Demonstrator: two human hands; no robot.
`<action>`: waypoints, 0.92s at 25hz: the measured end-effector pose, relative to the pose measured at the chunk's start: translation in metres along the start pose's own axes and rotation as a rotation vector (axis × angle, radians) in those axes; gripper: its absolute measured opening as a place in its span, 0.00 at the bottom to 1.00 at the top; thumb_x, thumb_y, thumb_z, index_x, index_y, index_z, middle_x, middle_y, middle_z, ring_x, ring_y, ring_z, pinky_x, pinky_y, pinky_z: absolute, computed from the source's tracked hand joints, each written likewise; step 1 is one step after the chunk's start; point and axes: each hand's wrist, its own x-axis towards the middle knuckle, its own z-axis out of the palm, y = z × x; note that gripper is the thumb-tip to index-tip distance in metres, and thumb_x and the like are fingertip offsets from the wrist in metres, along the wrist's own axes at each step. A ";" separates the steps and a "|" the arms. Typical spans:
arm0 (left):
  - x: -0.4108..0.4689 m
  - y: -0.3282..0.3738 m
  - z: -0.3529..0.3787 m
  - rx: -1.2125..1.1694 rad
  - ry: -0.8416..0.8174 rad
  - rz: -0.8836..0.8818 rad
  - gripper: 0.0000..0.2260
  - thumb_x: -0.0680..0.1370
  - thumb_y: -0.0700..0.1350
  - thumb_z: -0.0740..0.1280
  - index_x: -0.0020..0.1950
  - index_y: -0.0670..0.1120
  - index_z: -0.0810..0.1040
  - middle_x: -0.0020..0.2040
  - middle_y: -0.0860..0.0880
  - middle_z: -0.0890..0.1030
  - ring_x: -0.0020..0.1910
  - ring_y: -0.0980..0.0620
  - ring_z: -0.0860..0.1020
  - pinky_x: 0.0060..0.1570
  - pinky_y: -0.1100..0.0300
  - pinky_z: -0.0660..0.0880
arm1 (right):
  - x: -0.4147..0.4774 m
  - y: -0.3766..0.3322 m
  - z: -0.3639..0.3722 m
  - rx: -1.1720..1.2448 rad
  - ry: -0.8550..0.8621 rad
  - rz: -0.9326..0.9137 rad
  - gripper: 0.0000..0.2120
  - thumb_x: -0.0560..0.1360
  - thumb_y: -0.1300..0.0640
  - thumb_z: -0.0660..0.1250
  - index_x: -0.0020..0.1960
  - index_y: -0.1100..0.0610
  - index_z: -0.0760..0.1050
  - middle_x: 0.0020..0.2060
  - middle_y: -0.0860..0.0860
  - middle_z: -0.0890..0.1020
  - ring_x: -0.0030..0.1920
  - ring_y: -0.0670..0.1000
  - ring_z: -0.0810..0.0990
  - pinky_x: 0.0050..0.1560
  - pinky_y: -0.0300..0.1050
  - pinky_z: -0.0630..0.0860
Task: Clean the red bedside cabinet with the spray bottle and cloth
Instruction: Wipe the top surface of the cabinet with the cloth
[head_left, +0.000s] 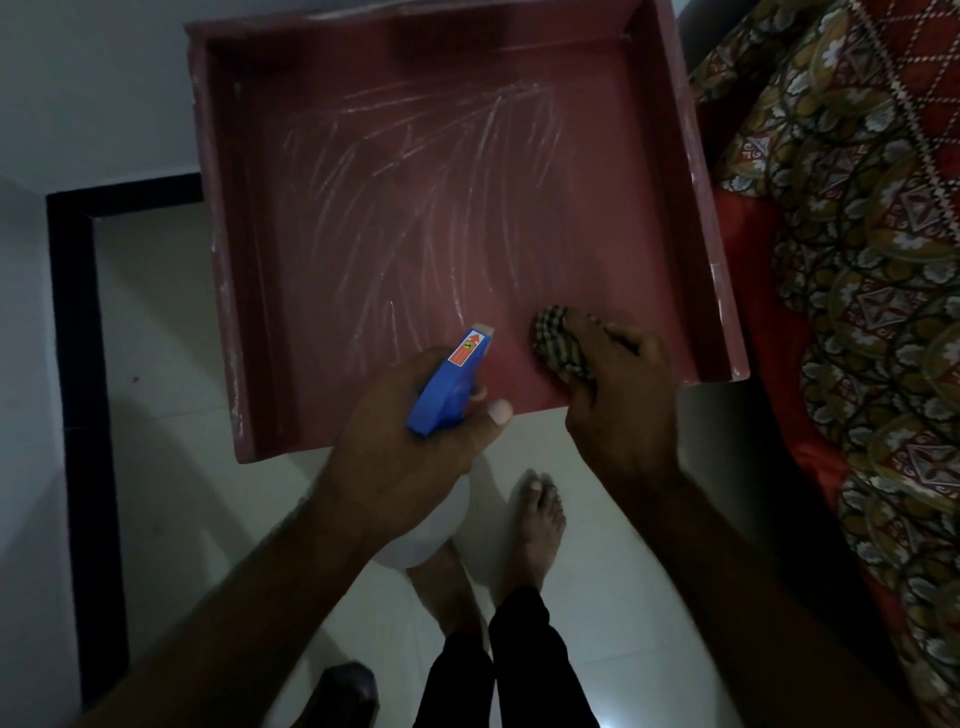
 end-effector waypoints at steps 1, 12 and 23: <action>0.000 0.001 0.000 -0.006 0.009 -0.008 0.08 0.73 0.52 0.75 0.48 0.54 0.78 0.40 0.46 0.82 0.37 0.50 0.83 0.35 0.70 0.77 | 0.000 -0.003 -0.001 0.001 -0.010 0.004 0.30 0.73 0.67 0.70 0.73 0.50 0.75 0.62 0.56 0.80 0.64 0.57 0.74 0.64 0.47 0.74; 0.022 0.014 -0.007 0.026 0.019 -0.026 0.12 0.75 0.48 0.74 0.50 0.42 0.79 0.38 0.43 0.82 0.36 0.48 0.84 0.34 0.68 0.78 | 0.012 0.003 -0.015 -0.046 -0.116 -0.001 0.31 0.75 0.64 0.69 0.76 0.48 0.71 0.67 0.56 0.76 0.66 0.55 0.73 0.67 0.45 0.74; 0.036 0.018 -0.008 0.099 0.060 -0.036 0.14 0.76 0.51 0.73 0.52 0.42 0.78 0.38 0.43 0.83 0.35 0.50 0.84 0.36 0.67 0.79 | 0.035 -0.011 -0.002 -0.042 -0.031 -0.105 0.34 0.70 0.65 0.73 0.73 0.48 0.71 0.59 0.53 0.80 0.59 0.59 0.76 0.53 0.64 0.80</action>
